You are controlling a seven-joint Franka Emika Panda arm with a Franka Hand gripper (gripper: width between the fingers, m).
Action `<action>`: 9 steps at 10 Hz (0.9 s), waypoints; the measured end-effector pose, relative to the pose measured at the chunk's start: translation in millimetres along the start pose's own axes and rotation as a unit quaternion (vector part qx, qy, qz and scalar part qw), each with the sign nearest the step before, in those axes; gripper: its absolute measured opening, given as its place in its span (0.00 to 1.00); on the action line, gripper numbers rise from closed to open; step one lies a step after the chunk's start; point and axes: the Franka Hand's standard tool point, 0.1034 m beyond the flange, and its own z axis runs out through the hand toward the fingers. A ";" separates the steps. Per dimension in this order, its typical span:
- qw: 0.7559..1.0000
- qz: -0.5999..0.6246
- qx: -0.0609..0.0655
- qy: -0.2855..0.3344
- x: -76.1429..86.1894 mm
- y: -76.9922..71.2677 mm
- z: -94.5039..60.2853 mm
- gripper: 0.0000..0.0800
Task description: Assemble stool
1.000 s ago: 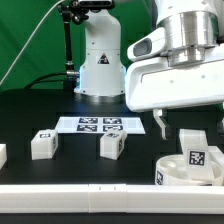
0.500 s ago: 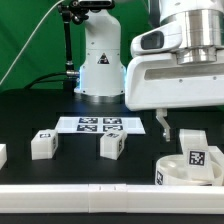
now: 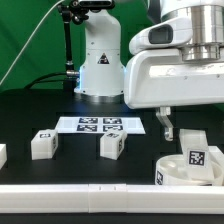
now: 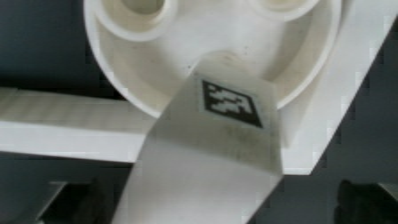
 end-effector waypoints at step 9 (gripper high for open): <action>0.989 -0.114 0.027 -0.088 -4.3 -9.7 -0.5 0.81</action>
Offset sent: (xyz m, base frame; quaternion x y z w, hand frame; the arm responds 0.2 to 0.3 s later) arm -0.0025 0.0189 -0.0018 0.0435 -0.0620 -0.0207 0.9969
